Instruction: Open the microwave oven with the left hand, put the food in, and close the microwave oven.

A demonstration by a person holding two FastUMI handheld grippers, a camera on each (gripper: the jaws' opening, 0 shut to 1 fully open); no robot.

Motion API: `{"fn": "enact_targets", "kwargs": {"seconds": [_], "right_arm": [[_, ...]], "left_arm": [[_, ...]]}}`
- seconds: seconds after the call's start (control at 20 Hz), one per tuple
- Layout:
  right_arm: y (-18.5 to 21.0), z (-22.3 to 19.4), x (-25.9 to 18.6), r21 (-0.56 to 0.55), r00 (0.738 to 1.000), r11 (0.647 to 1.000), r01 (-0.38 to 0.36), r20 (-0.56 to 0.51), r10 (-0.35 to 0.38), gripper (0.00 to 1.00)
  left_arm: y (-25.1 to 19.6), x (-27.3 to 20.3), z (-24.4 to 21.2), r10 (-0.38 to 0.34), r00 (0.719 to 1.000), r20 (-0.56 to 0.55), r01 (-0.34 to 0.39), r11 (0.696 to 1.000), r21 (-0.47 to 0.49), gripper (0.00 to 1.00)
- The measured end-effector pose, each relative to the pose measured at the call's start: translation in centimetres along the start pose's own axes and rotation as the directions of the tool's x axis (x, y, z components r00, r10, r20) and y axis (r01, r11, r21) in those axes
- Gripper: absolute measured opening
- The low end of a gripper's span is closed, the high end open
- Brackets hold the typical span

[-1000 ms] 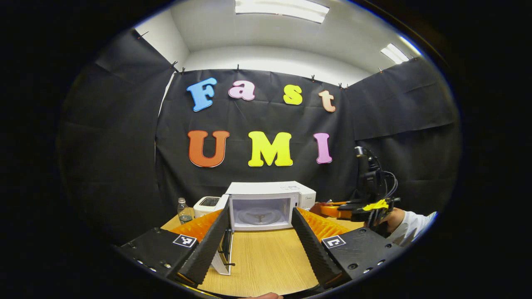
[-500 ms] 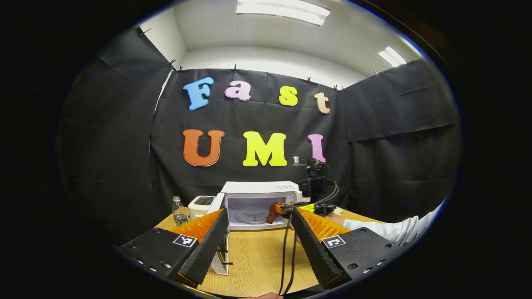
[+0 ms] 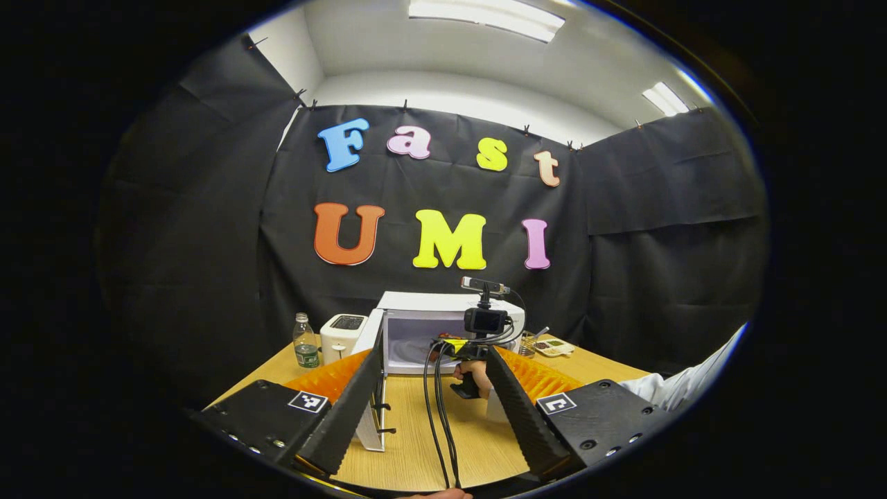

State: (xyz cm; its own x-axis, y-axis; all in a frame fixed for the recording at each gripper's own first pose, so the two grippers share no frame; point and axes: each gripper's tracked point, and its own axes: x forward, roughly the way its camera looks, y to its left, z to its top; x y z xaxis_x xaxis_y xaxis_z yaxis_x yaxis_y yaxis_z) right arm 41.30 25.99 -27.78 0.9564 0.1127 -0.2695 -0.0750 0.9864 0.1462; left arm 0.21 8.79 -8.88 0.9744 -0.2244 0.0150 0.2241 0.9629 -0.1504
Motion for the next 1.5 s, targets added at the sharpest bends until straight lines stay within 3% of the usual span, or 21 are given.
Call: {"fn": "enact_targets", "kwargs": {"seconds": [0.3, 0.45, 0.5, 0.55, 0.6, 0.65, 0.9, 1.05, 1.1, 1.15, 1.2, 1.25, 1.3, 1.35, 1.4, 1.45, 1.5], "right_arm": [[-1.9, 0.6, 4.4, 0.143, 0.994, 0.987, 0.077, 0.067, -0.088, 0.16], [-2.6, 0.8, 6.0, 0.124, 0.987, 0.987, 0.106, 0.104, -0.119, 0.16], [-2.5, 0.7, 6.5, 0.101, 0.986, 0.989, 0.111, 0.117, -0.122, 0.07], [-2.5, 0.5, 6.9, 0.076, 0.984, 0.99, 0.117, 0.13, -0.126, 0.16], [-2.4, 0.3, 7.1, 0.058, 0.982, 0.991, 0.119, 0.138, -0.126, 0.07], [-2.6, 0.1, 7.3, 0.044, 0.981, 0.991, 0.126, 0.143, -0.131, 0.17], [-2.9, -1.1, 7.8, -0.008, 0.981, 0.986, 0.165, 0.106, -0.164, 0.24], [-3.4, -1.7, 7.5, -0.054, 0.973, 0.974, 0.219, 0.085, -0.214, 0.35], [-3.5, -1.9, 7.4, -0.077, 0.969, 0.968, 0.241, 0.077, -0.235, 0.37], [-3.6, -2.6, 7.4, -0.097, 0.967, 0.963, 0.252, 0.058, -0.248, 0.47], [-3.7, -3.0, 7.2, -0.104, 0.967, 0.961, 0.256, 0.045, -0.253, 0.58], [-3.5, -3.6, 7.0, -0.107, 0.968, 0.962, 0.253, 0.024, -0.251, 0.69], [-3.6, -4.1, 6.7, -0.095, 0.967, 0.963, 0.253, 0.008, -0.253, 0.69], [-3.4, -4.2, 6.2, -0.083, 0.968, 0.965, 0.249, 0.003, -0.25, 0.77], [-3.0, -4.2, 5.7, -0.089, 0.971, 0.968, 0.236, -0.003, -0.238, 0.73], [-2.8, -4.1, 5.1, -0.102, 0.974, 0.969, 0.226, 0.0, -0.228, 0.81], [-2.4, -4.2, 4.5, -0.122, 0.977, 0.97, 0.21, -0.008, -0.212, 0.93]], "left_arm": [[1.5, 0.1, -1.1, 0.017, 0.999, -0.028, -0.018, 1.0, -0.02, 0.93], [2.2, 0.1, -1.5, 0.023, 0.999, -0.029, -0.024, 0.999, -0.024, 0.93], [2.3, 0.2, -1.6, 0.021, 0.999, -0.028, -0.022, 0.999, -0.024, 0.93], [2.5, 0.2, -1.7, 0.026, 0.999, -0.024, -0.027, 0.999, -0.023, 0.93], [3.1, 0.1, -1.4, 0.038, 0.999, -0.015, -0.039, 0.999, -0.021, 0.93], [3.6, 0.2, -1.3, 0.053, 0.999, -0.011, -0.053, 0.998, -0.025, 0.93], [4.1, 0.1, -2.0, 0.071, 0.997, -0.029, -0.072, 0.997, -0.032, 0.93], [4.1, -0.2, -2.1, 0.077, 0.996, -0.038, -0.078, 0.996, -0.038, 0.93], [4.2, -0.2, -2.1, 0.08, 0.996, -0.041, -0.082, 0.996, -0.038, 0.81], [4.2, -0.3, -2.1, 0.082, 0.996, -0.045, -0.084, 0.996, -0.038, 0.81], [4.4, -0.4, -2.1, 0.088, 0.995, -0.048, -0.09, 0.995, -0.038, 0.93], [4.6, -0.7, -2.3, 0.095, 0.994, -0.057, -0.097, 0.995, -0.037, 0.93], [4.8, -0.8, -2.3, 0.101, 0.993, -0.064, -0.103, 0.994, -0.035, 0.93], [4.9, -1.1, -2.5, 0.106, 0.992, -0.07, -0.109, 0.994, -0.033, 0.81], [5.2, -1.3, -2.4, 0.115, 0.991, -0.074, -0.117, 0.993, -0.031, 0.81], [5.4, -1.7, -2.3, 0.122, 0.99, -0.074, -0.124, 0.992, -0.03, 0.93], [5.5, -2.1, -2.3, 0.127, 0.989, -0.074, -0.129, 0.991, -0.028, 0.93]]}}
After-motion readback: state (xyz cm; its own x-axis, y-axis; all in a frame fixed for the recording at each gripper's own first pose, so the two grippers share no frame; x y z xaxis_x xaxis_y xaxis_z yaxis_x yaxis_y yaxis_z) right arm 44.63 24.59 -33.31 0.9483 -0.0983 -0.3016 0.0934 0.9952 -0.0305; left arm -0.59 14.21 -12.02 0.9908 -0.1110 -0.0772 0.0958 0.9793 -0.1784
